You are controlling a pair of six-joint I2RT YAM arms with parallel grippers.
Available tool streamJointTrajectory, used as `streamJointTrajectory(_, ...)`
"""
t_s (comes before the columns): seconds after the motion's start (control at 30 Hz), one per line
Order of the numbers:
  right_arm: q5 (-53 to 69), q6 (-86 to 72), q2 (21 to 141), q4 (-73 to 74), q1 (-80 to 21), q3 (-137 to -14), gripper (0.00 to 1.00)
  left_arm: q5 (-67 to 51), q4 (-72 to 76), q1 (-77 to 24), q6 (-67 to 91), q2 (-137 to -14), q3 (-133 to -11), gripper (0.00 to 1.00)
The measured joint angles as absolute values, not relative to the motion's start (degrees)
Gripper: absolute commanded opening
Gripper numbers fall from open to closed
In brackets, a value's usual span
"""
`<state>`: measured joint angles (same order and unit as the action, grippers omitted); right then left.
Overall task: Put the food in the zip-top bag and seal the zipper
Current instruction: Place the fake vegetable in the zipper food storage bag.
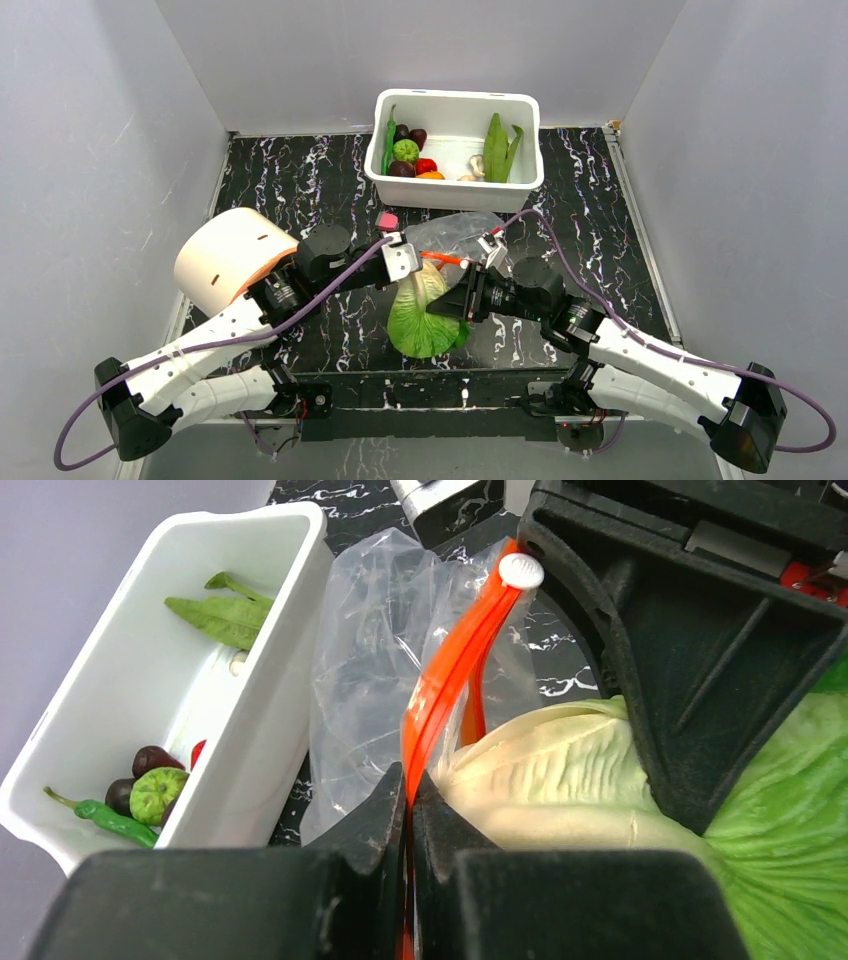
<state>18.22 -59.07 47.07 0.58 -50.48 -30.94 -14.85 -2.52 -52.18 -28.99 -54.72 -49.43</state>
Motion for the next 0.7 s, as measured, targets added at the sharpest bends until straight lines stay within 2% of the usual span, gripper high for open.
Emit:
streamJointTrajectory(0.23, 8.0, -62.6, 43.7, 0.4, -50.7, -28.8, 0.0, -18.6, -5.3, -51.9, -28.6, -54.7, -51.7, 0.0)
streamJointTrajectory(0.4, -2.1, -64.6, 42.5, -4.9, -49.0, -28.8, 0.0, -23.9, -11.1, -52.8, -27.9, -54.7, -51.7, 0.0)
streamJointTrajectory(0.53, -1.1, -63.3, 47.4, -7.2, -49.0, -31.1, 0.0, -24.8, -11.4, -52.9, -27.8, -54.7, -51.7, 0.0)
streamJointTrajectory(0.7, 6.4, -57.5, 55.2, -8.8, -48.7, -35.0, 0.0, -24.5, -11.7, -52.8, -27.9, -55.4, -51.7, 0.0)
